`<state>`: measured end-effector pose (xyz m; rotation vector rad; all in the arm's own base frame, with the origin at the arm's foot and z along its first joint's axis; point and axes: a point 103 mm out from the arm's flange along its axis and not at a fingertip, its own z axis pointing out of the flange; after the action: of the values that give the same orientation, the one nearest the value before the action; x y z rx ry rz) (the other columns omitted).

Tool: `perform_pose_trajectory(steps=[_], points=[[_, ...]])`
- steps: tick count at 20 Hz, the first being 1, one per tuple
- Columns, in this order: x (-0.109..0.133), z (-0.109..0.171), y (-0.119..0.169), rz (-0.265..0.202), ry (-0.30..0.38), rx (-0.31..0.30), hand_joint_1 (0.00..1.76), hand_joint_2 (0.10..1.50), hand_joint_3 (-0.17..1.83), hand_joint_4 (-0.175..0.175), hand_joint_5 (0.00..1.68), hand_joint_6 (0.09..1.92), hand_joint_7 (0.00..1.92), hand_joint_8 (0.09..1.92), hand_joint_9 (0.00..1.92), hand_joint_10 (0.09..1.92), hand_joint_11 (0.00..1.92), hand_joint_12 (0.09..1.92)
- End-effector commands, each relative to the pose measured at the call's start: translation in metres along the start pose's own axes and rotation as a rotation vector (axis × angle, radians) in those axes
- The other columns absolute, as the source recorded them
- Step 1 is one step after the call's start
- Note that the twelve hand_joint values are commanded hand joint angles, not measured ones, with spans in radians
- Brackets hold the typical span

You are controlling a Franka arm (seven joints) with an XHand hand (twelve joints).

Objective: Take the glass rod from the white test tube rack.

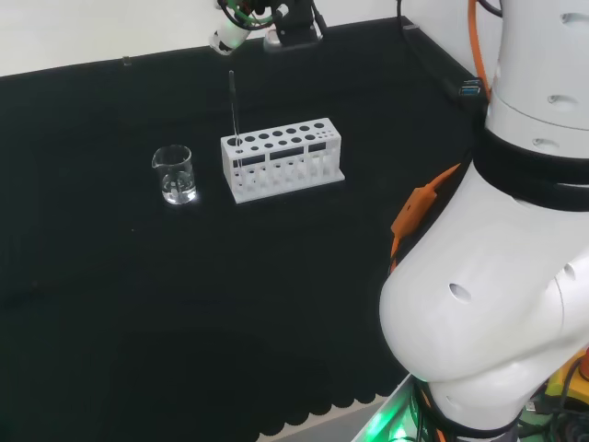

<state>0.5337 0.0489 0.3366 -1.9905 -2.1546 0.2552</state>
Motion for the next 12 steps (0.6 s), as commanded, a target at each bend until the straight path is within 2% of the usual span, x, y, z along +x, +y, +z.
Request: perform_pose_trajectory(steps=[1, 12], points=[[-0.003, 0.014, 0.007, -0.007, -0.004, 0.014, 0.54, 0.90, 0.63, -0.108, 0.18, 0.09, 0.02, 0.76, 0.09, 0.85, 0.01, 1.44], [-0.008, 0.030, 0.008, -0.004, -0.008, 0.049, 0.53, 0.91, 0.61, -0.108, 0.19, 0.09, 0.04, 0.77, 0.09, 0.85, 0.01, 1.44]])
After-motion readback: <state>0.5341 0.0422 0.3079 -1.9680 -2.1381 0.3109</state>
